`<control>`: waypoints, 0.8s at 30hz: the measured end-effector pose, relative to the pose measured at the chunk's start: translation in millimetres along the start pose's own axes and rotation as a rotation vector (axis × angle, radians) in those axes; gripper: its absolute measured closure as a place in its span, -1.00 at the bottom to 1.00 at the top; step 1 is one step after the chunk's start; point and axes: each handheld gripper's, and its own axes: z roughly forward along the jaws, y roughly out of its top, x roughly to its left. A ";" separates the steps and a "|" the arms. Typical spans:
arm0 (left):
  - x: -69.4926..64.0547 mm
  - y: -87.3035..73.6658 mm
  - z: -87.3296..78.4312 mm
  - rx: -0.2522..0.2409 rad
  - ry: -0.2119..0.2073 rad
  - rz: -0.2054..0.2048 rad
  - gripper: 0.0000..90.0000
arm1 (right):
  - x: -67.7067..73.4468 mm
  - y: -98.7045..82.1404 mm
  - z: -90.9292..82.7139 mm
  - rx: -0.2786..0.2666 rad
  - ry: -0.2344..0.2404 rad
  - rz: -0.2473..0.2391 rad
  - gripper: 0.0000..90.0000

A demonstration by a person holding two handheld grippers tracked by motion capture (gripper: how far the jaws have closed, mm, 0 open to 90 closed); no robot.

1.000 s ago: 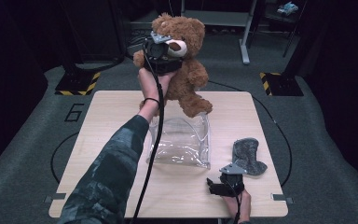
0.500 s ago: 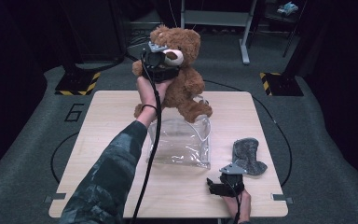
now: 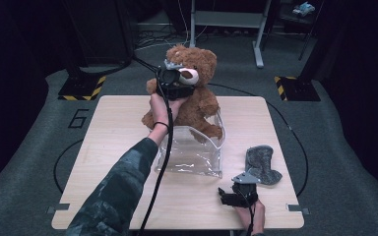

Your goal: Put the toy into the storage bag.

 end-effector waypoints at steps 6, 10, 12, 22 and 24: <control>3.1 -12.2 3.3 0.034 -0.031 -0.054 -0.11 | 0.0 0.0 0.0 0.000 0.000 0.000 -0.69; 4.2 -18.9 3.3 0.059 -0.039 -0.051 -0.15 | -0.1 0.0 0.0 0.000 -0.001 0.000 -0.68; 4.3 -25.7 3.8 0.103 -0.044 -0.031 -0.18 | -0.1 0.0 0.0 0.000 -0.001 0.000 -0.68; 2.1 -48.3 4.0 0.209 -0.103 -0.017 -0.26 | -0.3 0.0 0.1 0.000 -0.004 -0.003 -0.68; 1.8 -52.4 1.9 0.226 -0.104 -0.014 -0.30 | -0.4 0.1 0.3 -0.001 -0.004 -0.003 -0.68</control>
